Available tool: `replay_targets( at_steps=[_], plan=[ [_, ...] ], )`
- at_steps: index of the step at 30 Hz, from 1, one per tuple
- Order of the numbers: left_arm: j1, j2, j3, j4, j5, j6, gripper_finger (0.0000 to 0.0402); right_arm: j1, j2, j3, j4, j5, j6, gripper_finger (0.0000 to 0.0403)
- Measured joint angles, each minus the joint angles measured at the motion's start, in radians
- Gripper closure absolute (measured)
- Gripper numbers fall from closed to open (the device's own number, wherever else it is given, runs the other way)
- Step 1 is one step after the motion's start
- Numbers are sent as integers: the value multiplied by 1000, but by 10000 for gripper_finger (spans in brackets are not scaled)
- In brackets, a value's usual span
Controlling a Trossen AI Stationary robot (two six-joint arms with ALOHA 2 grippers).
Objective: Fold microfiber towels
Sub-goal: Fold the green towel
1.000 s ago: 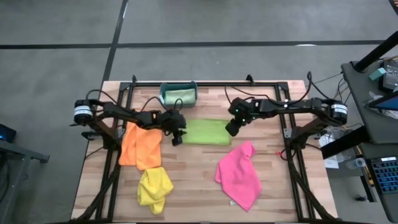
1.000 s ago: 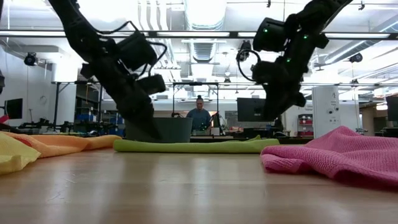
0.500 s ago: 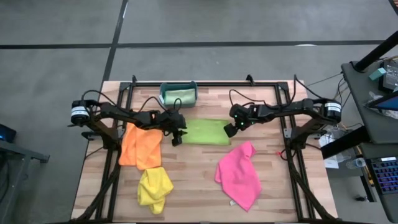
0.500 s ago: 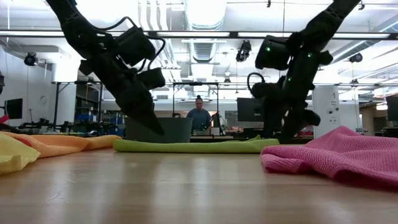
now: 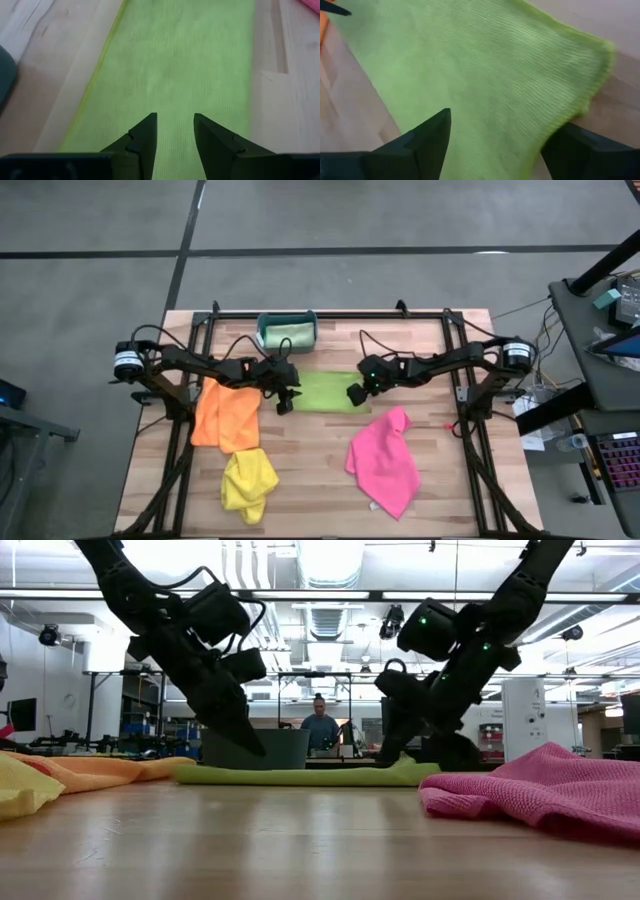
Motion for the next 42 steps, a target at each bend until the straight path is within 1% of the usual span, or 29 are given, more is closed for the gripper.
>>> replay_targets(
  at_steps=[2, 5, 7, 12, 13, 14, 20, 24, 25, 27, 29, 31, 34, 38, 42],
  plan=[
    [0, 0, 0, 1, 0, -1, 288, 0, 7, 5, 4, 0, 0, 163],
    [0, 0, 0, 1, 0, -1, 288, -1, 7, 5, -1, 4, -1, 210],
    [-1, -1, 1, 3, 0, -1, 288, -1, 7, 4, -3, 3, -8, 252],
    [-5, -15, 7, -5, 0, -1, 288, -1, 6, 4, 2, 23, -59, 372],
    [-7, -23, 6, -8, 1, -1, 288, 0, 5, 4, -1, 24, -73, 382],
    [-10, -35, 6, -22, 1, -1, 288, -1, 2, 4, -6, 25, -81, 385],
    [-14, -160, 3, -261, 1, -18, 288, -14, -58, 4, -105, 28, -124, 393],
    [-15, -212, -1, -380, 1, -25, 288, -41, -133, 4, -241, 30, -150, 393],
    [-16, -214, -2, -389, 1, -26, 288, -50, -154, 4, -284, 31, -151, 394],
    [-16, -212, -7, -386, 1, -26, 288, -65, -198, 4, -362, 33, -152, 394],
    [-18, -201, -17, -361, 1, -27, 288, -76, -244, 4, -436, 56, -152, 394],
    [-19, -186, -31, -299, 2, -33, 288, -87, -294, 4, -506, 90, -150, 394],
    [-20, -151, -52, -191, 6, -50, 288, -108, -366, 5, -588, 112, -144, 394],
    [-20, -96, -64, -104, 8, -50, 288, -124, -432, 6, -643, 111, -138, 394],
    [-21, -45, -54, -35, 9, -50, 288, -126, -450, 6, -642, 111, -141, 394]
  ],
)
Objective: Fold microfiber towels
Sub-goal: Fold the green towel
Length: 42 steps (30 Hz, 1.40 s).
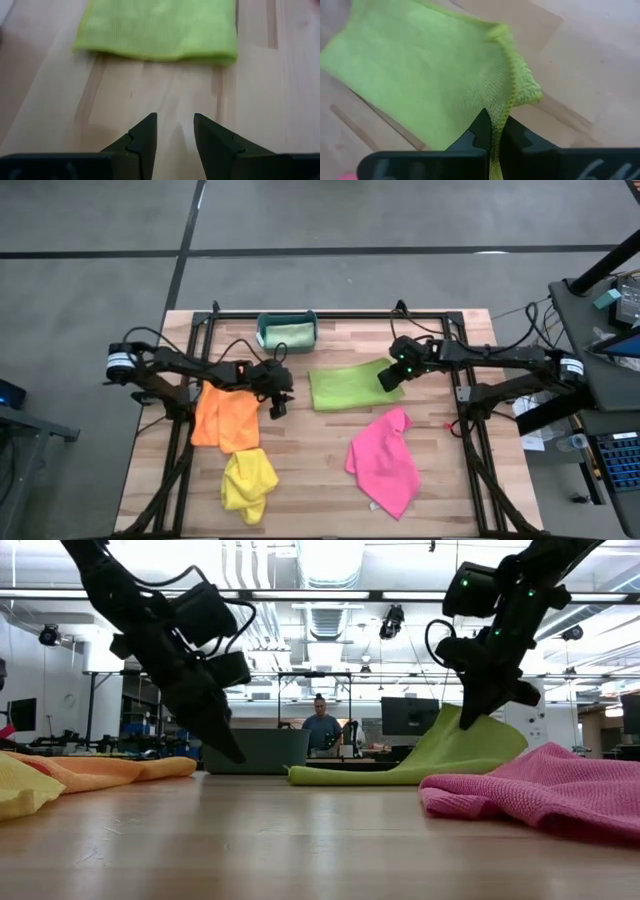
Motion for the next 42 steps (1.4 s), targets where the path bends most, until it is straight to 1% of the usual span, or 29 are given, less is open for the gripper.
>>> replay_targets(
  at_steps=[5, 11, 13, 18, 24, 28, 32, 38, 42],
  plan=[
    [-6, 42, 7, 67, 4, 0, 288, 0, 17, 0, 1, 0, -6, 394],
    [-17, 55, 11, 129, 7, 0, 288, 0, 57, 0, 10, 1, -32, 394],
    [-17, 55, 11, 126, 7, 0, 288, 1, 63, 0, 29, 1, -31, 394],
    [-17, 55, 11, 126, 6, 0, 288, 1, 63, 13, 79, -2, 52, 394],
    [-17, 75, 5, 161, 6, 0, 288, 25, 94, 47, 183, -2, 74, 394],
    [-17, 123, 5, 213, 6, 0, 288, 42, 157, 76, 242, -2, 85, 394],
    [-17, 184, 8, 260, 5, -7, 288, 60, 258, 127, 254, -1, 95, 394],
    [-20, 238, 11, 336, 1, -36, 288, 94, 407, 249, 270, -1, 56, 394],
    [-22, 239, 11, 339, 1, -51, 288, 110, 490, 345, 274, -2, 17, 394]
  ],
)
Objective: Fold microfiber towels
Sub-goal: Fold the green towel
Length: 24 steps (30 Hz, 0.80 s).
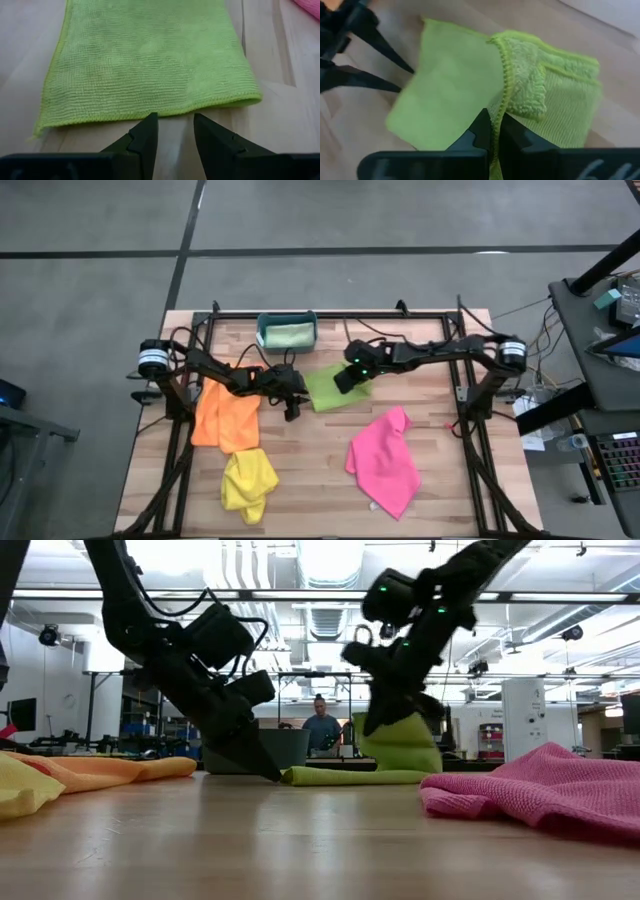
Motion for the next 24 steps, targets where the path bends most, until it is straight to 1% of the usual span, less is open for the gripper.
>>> replay_targets(
  at_steps=[6, 12, 16, 20, 24],
  plan=[
    [-1, -1, -1, 1, 0, 0, 288, 15, 119, 124, -2, 2, -39, 394],
    [-1, -1, -4, 9, 1, -1, 288, 27, 211, 186, -5, 2, -46, 394],
    [-1, -1, -5, 11, 2, -2, 288, 33, 241, 212, -2, 2, -51, 394],
    [-1, -1, -5, 13, 2, -2, 288, 45, 244, 229, 16, 5, -73, 392],
    [-1, -1, -5, 13, 2, -2, 288, 51, 242, 235, 24, 32, -79, 390]
  ],
)
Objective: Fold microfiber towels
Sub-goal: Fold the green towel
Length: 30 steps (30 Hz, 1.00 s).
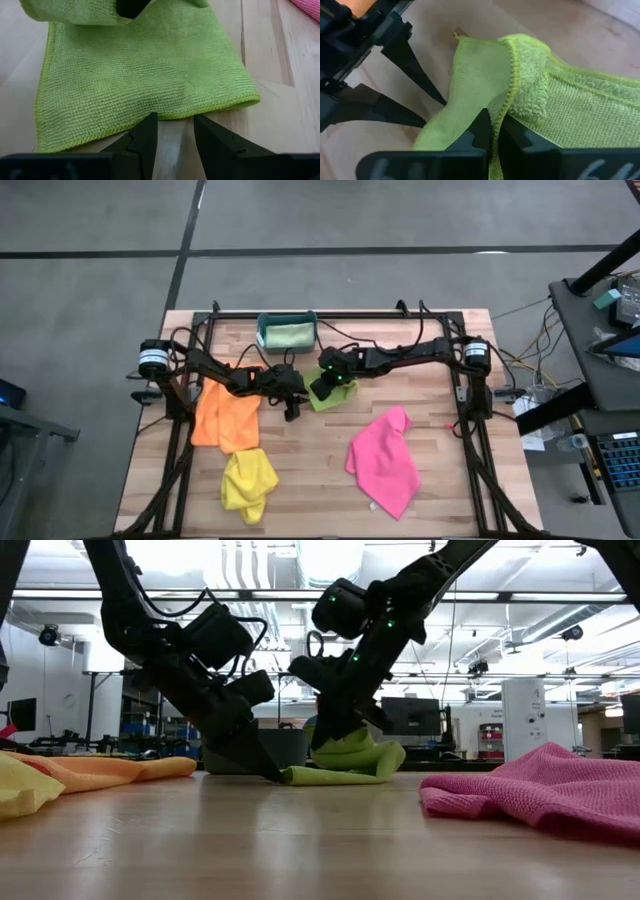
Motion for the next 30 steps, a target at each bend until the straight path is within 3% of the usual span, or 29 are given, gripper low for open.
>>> replay_targets(
  at_steps=[18, 24, 30],
  plan=[
    [0, 1, 4, 2, 5, -2, 288, 25, -1, 5, 15, -8, -114, 390],
    [0, 2, 5, 2, 5, -2, 288, 27, -2, 5, 9, -7, -75, 389],
    [0, 2, 6, 2, 4, -2, 288, 29, -2, 5, -6, -13, -78, 342]
  ],
)
